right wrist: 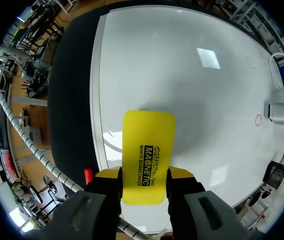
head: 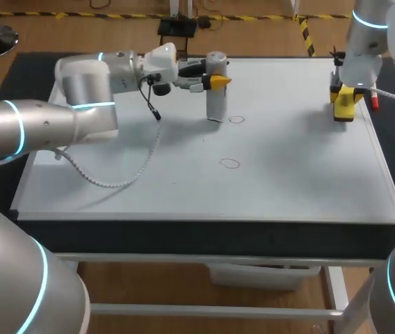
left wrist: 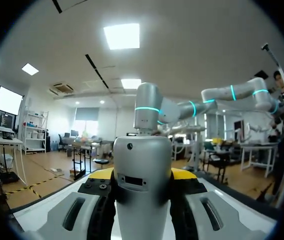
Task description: Pick up the inspection probe, press it on each red-marked spot on the whiteboard one by one, put down the probe, pick up the eraser, and wipe off all the red marks.
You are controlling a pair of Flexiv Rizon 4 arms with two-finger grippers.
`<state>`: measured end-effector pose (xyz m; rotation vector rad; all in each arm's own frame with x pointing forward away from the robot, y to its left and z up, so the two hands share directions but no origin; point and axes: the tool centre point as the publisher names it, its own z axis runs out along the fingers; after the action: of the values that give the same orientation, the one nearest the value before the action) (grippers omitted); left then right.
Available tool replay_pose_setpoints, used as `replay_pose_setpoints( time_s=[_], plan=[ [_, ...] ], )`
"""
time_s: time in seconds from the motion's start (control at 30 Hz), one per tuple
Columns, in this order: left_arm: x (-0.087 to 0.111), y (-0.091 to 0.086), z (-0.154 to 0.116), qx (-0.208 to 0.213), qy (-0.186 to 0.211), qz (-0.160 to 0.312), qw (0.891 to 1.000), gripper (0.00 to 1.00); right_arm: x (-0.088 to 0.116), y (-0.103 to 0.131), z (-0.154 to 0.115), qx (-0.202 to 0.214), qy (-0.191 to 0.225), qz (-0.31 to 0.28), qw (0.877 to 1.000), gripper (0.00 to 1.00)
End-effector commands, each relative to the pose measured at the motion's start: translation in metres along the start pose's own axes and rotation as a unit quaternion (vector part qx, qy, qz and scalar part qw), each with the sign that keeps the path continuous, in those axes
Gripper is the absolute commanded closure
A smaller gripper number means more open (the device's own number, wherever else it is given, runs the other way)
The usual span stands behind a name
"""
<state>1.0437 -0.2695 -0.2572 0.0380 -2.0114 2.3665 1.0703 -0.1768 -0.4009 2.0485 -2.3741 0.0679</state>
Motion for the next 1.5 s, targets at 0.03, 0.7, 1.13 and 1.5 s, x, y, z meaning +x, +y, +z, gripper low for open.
replay_pose_setpoints(
  time_s=[0.03, 0.7, 1.13, 1.5],
  plan=[
    [-0.012, 0.008, 0.014, 0.009, 0.015, -0.001, 1.000, 1.00, 0.001, -0.001, -0.001, 0.000, 0.001, -0.002, 1.000, 1.00],
    [-0.029, 0.018, 0.040, 0.018, 0.036, 0.000, 0.999, 1.00, 0.001, -0.001, -0.001, 0.000, 0.001, -0.002, 1.000, 1.00],
    [-0.027, 0.027, 0.054, 0.017, 0.051, -0.008, 0.999, 1.00, 0.001, -0.001, -0.001, 0.000, 0.001, -0.002, 1.000, 1.00],
    [-0.027, 0.032, 0.054, 0.001, 0.052, -0.011, 0.999, 1.00, 0.001, -0.001, -0.001, 0.000, 0.001, -0.002, 1.000, 1.00]
  ],
)
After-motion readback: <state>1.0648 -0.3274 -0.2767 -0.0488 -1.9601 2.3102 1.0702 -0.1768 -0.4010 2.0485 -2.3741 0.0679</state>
